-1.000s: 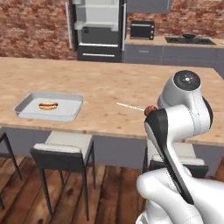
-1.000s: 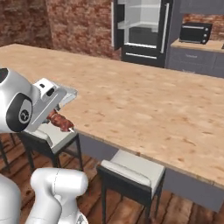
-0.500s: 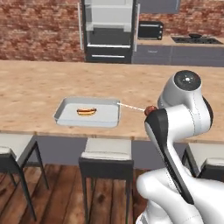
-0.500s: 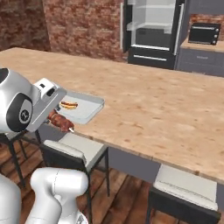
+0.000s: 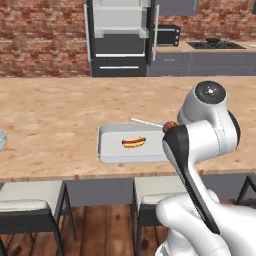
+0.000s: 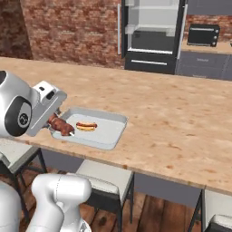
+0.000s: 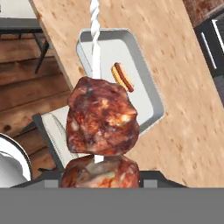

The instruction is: Place the cold items (corn and pear) from the fridge in one tupperware on the dining counter. Place the warm items (kebab skewer and hot dog) in the stove area in another tupperware.

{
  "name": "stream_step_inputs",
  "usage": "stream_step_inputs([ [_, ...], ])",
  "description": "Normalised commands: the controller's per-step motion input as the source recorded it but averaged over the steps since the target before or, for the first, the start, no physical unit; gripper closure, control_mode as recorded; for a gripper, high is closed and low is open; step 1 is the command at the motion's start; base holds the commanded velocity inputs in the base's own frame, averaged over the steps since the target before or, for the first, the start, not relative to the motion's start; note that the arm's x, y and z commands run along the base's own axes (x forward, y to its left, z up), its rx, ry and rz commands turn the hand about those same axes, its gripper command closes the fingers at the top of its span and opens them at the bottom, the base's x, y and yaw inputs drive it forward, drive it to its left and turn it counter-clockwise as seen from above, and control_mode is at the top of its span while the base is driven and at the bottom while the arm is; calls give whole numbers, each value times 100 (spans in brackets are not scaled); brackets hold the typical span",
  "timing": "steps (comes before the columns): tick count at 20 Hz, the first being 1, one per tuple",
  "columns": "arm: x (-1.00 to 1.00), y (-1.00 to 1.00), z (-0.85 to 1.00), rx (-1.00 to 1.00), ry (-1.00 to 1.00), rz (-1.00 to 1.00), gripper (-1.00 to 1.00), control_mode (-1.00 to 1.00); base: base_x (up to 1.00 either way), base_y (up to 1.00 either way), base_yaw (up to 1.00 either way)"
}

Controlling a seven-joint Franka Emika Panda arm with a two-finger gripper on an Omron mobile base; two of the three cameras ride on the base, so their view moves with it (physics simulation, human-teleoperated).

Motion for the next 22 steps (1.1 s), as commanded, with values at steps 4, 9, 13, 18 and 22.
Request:
stream_step_inputs([
  [4, 0, 0, 0, 0, 0, 0, 100, 100, 78, 42, -48],
  [9, 60, 25, -9, 0, 37, 8, 100, -100, 36, 11, -9],
  [13, 100, 32, -36, 0, 75, 73, 100, -100, 0, 0, 0],
  [18, 89, 27, -58, 0, 55, 69, 100, -100, 0, 0, 0],
  [22, 53, 28, -64, 0, 17, 21, 100, -100, 0, 0, 0],
])
